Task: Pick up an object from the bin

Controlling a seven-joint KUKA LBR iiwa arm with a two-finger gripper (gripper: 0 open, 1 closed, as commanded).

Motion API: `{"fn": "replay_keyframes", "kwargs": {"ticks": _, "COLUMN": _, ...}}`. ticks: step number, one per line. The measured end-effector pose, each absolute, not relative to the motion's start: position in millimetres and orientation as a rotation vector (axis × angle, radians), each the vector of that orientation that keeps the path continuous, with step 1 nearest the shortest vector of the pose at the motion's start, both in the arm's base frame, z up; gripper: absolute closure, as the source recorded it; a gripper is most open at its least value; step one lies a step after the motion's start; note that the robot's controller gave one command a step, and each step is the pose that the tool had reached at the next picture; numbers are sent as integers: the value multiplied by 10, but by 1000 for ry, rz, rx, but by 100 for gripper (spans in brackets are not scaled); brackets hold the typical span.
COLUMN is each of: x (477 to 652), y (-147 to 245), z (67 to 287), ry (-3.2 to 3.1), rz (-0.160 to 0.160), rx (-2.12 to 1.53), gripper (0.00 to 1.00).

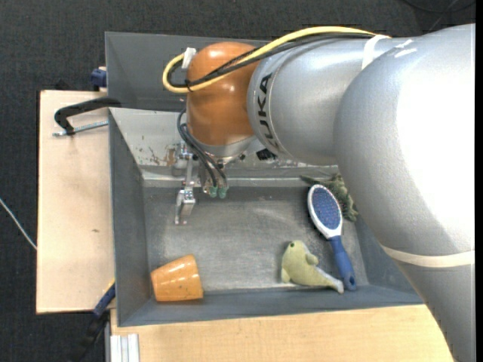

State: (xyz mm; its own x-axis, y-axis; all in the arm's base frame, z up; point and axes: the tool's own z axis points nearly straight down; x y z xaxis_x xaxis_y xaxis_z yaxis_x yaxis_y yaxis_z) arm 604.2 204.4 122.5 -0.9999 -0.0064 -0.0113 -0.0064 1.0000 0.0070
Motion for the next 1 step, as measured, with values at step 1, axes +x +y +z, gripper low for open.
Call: {"fn": "replay_keyframes", "kwargs": {"ticks": 1, "x": 6011, "y": 2093, "z": 717, "ry": 3095, "rz": 5, "rx": 532, "gripper": 0}}
